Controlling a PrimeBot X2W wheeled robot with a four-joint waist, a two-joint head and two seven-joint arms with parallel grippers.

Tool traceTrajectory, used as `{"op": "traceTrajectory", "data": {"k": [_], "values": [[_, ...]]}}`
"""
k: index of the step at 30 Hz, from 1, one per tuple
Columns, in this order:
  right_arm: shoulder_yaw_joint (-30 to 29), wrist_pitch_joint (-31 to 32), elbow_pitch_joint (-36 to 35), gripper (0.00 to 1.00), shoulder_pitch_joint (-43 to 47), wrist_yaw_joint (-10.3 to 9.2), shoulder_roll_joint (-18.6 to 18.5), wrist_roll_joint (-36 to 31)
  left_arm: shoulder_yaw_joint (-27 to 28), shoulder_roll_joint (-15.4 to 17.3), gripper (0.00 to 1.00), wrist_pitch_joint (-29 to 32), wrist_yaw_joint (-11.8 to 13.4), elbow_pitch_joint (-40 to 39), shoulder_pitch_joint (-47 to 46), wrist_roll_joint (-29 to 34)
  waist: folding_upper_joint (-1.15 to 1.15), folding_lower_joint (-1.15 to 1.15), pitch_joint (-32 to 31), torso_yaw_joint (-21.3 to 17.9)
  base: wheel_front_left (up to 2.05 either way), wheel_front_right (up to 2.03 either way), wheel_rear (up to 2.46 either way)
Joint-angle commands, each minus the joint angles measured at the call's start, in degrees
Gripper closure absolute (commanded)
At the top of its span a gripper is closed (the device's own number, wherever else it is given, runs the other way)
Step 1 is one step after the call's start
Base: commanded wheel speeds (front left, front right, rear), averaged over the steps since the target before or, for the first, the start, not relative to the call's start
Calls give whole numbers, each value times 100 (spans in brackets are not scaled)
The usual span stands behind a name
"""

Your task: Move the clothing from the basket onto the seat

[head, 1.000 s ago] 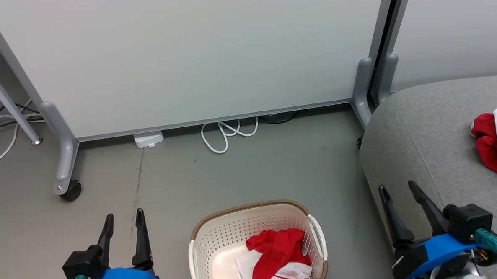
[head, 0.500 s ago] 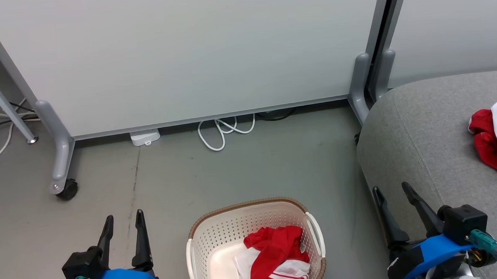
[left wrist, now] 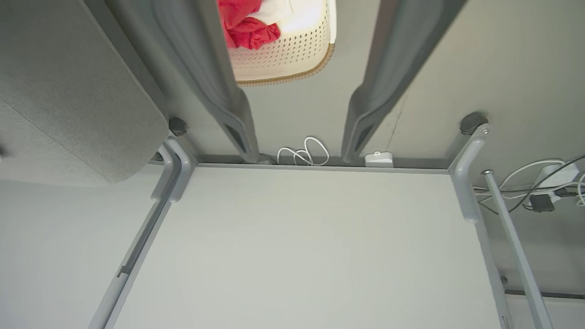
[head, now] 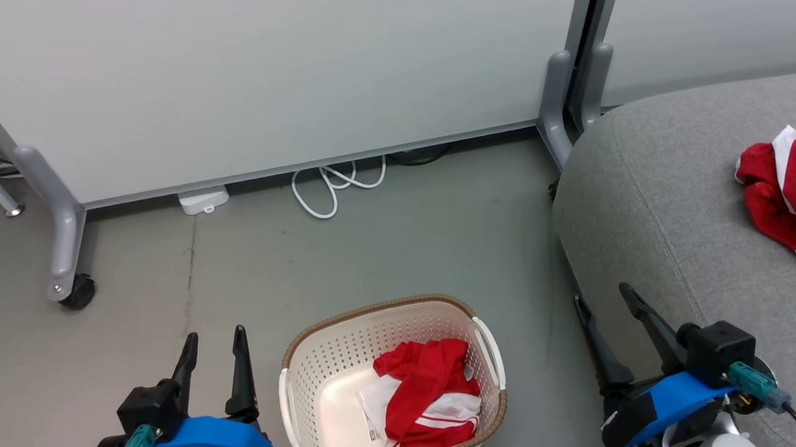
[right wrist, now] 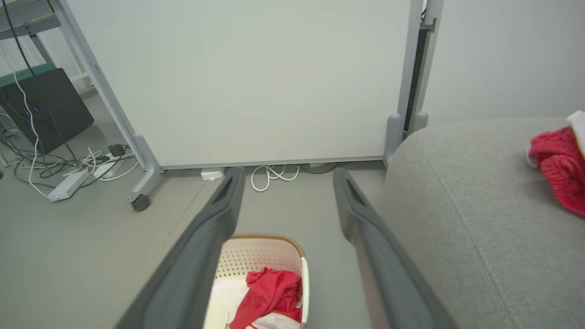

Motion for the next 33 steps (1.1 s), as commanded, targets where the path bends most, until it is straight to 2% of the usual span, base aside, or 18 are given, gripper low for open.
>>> {"op": "traceTrajectory", "data": {"k": [1, 15, 19, 26, 33], "values": [[54, -34, -32, 0, -100, 1, -31, -31, -45, -3, 0, -15, -25, 42, -114, 18, 0, -1, 150, -118, 0, 0, 0], [612, -188, -41, 0, -623, 1, -62, -132, -452, 0, 0, -15, -56, 759, -820, 84, 0, -1, 1276, -939, 0, 0, 0], [815, -257, -95, 0, -891, 1, -67, -174, -544, 22, 0, -15, -65, 1185, -1307, 192, 0, -1, 1886, -1290, 0, 0, 0], [955, -417, -140, 0, -1152, 1, -19, -127, -781, 125, 0, -16, -59, 1758, -1920, 244, 0, -1, 2527, -1580, 0, 0, 0], [1088, -589, -170, 0, -1363, 1, 42, -81, -1300, 310, 0, -15, -60, 2336, -2513, 194, 0, -1, 3159, -1762, 0, 0, 0]]}}
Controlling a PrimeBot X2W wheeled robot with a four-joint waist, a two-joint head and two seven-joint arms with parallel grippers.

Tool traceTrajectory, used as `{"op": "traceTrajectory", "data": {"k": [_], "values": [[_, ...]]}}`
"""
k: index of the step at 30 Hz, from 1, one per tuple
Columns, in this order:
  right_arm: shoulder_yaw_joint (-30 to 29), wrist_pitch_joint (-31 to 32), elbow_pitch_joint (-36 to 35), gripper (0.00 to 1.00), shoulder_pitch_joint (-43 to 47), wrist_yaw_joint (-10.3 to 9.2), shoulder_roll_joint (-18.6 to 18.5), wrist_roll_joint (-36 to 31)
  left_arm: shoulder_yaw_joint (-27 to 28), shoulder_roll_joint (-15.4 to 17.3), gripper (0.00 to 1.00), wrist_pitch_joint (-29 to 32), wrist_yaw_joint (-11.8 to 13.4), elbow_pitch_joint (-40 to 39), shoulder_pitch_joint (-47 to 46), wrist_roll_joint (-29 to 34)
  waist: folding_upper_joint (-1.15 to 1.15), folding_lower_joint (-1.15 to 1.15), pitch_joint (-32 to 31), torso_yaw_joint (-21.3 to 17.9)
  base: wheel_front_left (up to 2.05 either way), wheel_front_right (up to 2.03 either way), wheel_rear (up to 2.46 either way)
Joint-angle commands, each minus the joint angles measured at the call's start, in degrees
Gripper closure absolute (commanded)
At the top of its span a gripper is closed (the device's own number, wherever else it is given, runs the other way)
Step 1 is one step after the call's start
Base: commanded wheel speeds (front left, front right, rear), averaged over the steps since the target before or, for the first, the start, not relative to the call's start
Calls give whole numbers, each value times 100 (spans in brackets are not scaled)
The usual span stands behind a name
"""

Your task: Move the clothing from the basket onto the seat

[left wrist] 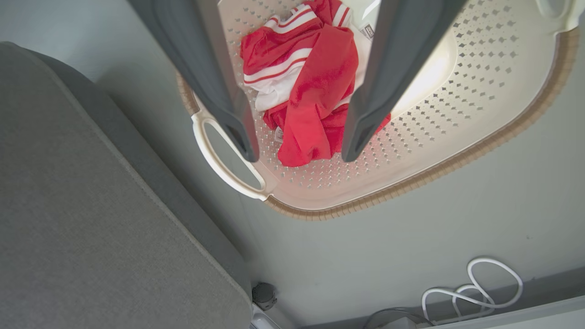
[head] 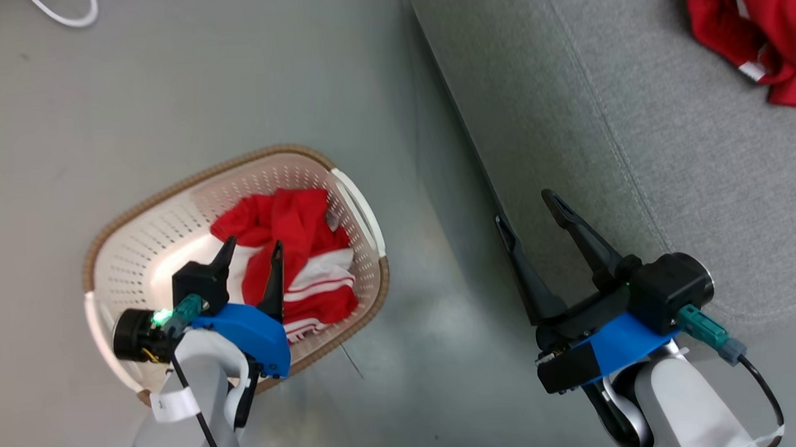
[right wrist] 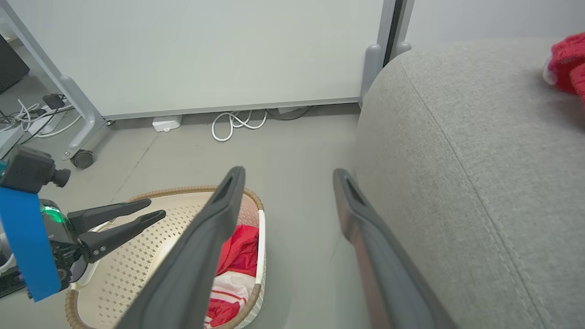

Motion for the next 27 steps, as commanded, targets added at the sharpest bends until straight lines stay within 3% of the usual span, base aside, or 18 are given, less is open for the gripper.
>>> {"op": "traceTrajectory", "data": {"k": [1, 15, 27], "values": [[33, -68, -6, 0, -128, 1, 38, 39, -109, 91, 0, -17, -6, 107, -225, -32, 0, -1, 380, -172, 0, 0, 0], [492, -397, 31, 0, -639, 1, 104, 194, -715, 600, 0, 12, -7, 1011, -1435, -332, 0, -1, 1572, -511, 0, 0, 0], [818, -527, 68, 0, -921, 1, 102, 545, -1063, 908, 0, 95, -7, 1431, -1990, -643, 0, -1, 2079, -784, 0, 0, 0]]}}
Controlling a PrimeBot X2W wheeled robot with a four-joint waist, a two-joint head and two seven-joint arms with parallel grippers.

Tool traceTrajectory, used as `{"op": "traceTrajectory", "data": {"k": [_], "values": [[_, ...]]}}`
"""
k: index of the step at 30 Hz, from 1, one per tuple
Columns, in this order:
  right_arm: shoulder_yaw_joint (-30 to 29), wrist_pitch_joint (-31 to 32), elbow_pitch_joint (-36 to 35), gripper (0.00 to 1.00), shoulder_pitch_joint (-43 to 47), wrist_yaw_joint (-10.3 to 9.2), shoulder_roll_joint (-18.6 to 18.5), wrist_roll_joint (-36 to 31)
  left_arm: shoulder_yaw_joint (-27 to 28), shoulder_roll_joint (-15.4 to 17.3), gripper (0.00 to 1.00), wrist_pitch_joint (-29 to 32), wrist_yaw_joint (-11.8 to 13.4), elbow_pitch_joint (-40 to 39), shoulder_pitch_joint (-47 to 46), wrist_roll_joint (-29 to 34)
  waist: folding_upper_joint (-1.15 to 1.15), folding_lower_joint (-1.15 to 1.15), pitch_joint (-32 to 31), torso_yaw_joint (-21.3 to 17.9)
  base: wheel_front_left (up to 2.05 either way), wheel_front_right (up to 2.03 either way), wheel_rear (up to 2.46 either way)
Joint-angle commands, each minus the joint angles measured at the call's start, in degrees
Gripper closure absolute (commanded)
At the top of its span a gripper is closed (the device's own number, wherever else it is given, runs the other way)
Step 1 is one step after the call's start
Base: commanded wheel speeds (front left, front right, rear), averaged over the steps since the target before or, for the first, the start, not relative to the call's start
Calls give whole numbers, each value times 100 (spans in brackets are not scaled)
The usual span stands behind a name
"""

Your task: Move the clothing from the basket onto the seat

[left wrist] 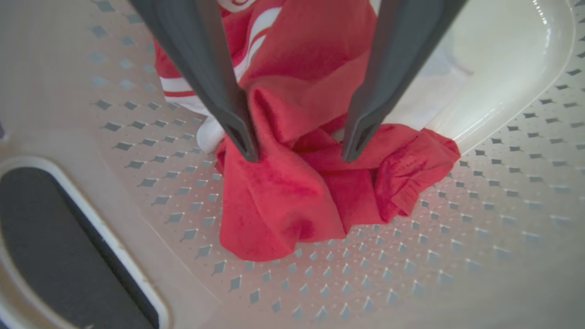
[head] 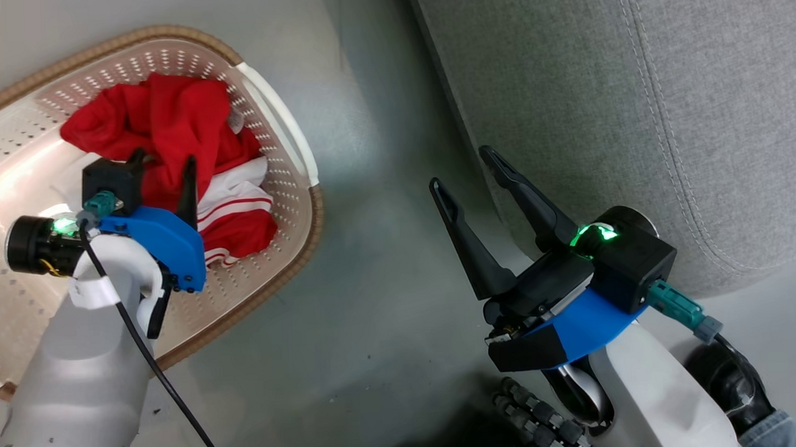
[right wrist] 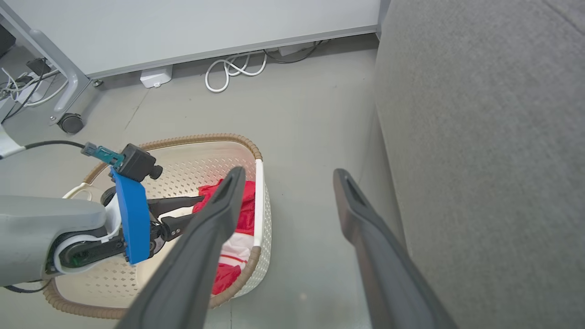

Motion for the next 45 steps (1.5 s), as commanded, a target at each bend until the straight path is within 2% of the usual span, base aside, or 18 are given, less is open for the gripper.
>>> {"op": "traceTrajectory", "data": {"k": [1, 9, 16, 17, 18, 19, 20, 36, 45], "values": [[22, -31, -15, 0, -94, 1, 18, 40, -6, 31, 0, 54, -6, 47, -97, -79, 0, -1, 60, -72, 0, 0, 0], [-40, -36, -170, 0, 70, 1, 17, 141, -277, -28, 0, 398, -6, 241, -219, -416, 0, -1, 117, -122, 0, 0, 0], [-48, -37, -229, 0, 126, 1, 17, 169, -393, -41, 0, 430, -6, 416, -304, -489, 0, -1, 133, -112, 0, 0, 0], [-46, -37, -236, 0, 127, 1, 17, 172, -403, -46, 5, 445, -6, 447, -316, -510, 0, -1, 133, -110, 0, 0, 0], [-43, -38, -237, 0, 126, 1, 17, 166, -421, -56, 58, 445, -6, 467, -326, -529, 0, -1, 132, -108, 0, 0, 0], [-43, -38, -236, 0, 122, 1, 17, 166, -439, -64, 76, 444, -6, 480, -340, -531, 0, -1, 132, -106, 0, 0, 0], [-42, -38, -233, 0, 116, 1, 17, 165, -462, -78, 100, 453, -6, 487, -345, -541, 0, -1, 131, -104, 0, 0, 0], [53, -38, -113, 0, -120, 1, 17, 237, -758, -8, 100, 366, -6, 462, -365, -844, 0, -1, 16, -132, 0, 0, 0], [-32, -38, 8, 0, -143, 1, 16, 65, -900, -187, 100, 198, -6, 440, -144, -1049, 0, -1, -442, 149, 0, 0, 0]]}}
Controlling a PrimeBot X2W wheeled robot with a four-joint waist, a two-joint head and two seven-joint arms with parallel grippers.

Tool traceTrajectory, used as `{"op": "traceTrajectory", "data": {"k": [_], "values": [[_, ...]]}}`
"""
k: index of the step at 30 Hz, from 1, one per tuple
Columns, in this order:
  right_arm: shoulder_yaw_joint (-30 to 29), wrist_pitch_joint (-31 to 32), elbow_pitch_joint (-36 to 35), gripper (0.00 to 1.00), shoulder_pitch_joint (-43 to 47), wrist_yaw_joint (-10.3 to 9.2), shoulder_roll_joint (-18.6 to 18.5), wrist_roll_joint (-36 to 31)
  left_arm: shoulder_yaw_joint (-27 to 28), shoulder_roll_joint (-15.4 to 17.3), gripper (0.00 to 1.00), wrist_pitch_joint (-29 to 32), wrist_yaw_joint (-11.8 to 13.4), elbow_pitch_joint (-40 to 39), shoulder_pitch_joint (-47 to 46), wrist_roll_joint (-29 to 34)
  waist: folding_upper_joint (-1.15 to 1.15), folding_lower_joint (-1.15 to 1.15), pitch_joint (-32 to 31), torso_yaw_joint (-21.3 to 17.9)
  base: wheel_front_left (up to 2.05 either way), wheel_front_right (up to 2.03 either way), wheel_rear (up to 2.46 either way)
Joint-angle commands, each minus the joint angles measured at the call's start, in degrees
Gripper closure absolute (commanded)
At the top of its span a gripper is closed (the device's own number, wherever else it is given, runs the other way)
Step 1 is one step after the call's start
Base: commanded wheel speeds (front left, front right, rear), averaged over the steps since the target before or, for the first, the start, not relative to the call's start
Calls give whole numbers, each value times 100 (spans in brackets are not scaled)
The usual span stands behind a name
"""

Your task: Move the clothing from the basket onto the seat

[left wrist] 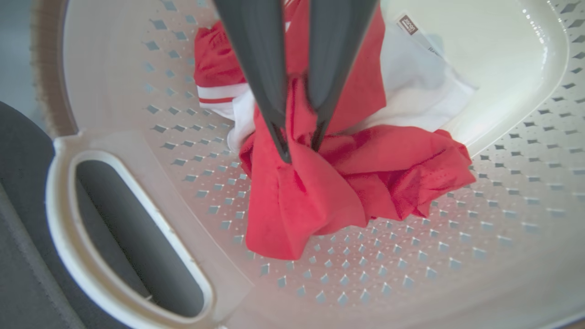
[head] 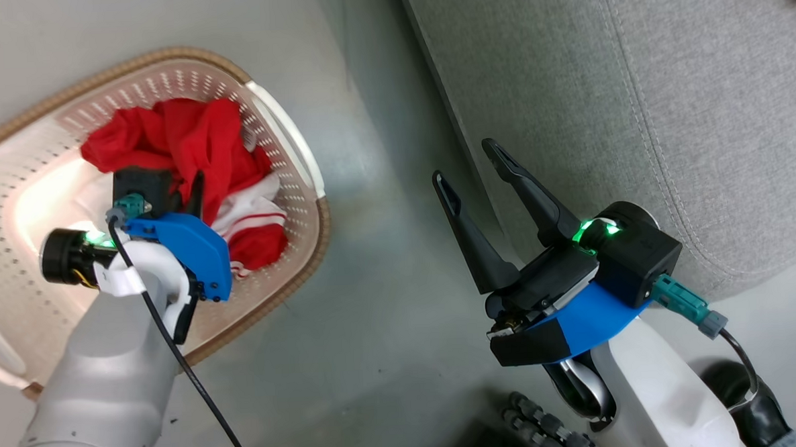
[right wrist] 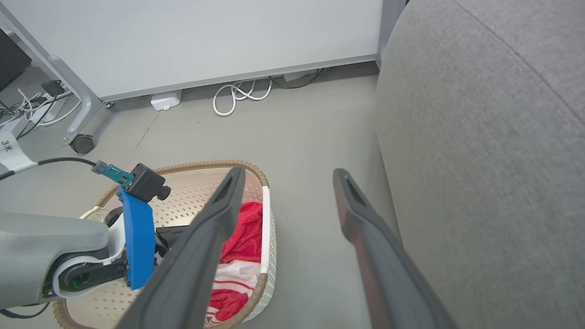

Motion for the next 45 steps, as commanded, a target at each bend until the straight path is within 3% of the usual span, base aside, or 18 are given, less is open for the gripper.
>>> {"op": "traceTrajectory", "data": {"k": [1, 17, 28, 45], "values": [[-32, -32, 30, 0, -67, 1, 11, -72, -5, -32, 100, -62, -6, -23, 79, -76, 0, 0, -231, 145, 0, 0, 0], [-175, -5, 437, 0, 256, 1, 8, -419, -466, -483, 100, -318, -6, -357, 649, -450, 0, 0, -1796, 858, 0, 0, 0], [-244, 279, 459, 0, 621, 1, -137, -427, -653, -612, 100, -341, -6, -897, 1174, -700, 0, 0, -2963, 1340, 0, 0, 0], [-323, 723, 231, 0, 1293, 1, -190, -349, -573, -728, 100, -344, -6, -2058, 1487, -398, 0, 0, -4155, 2052, 0, 0, 0]]}}
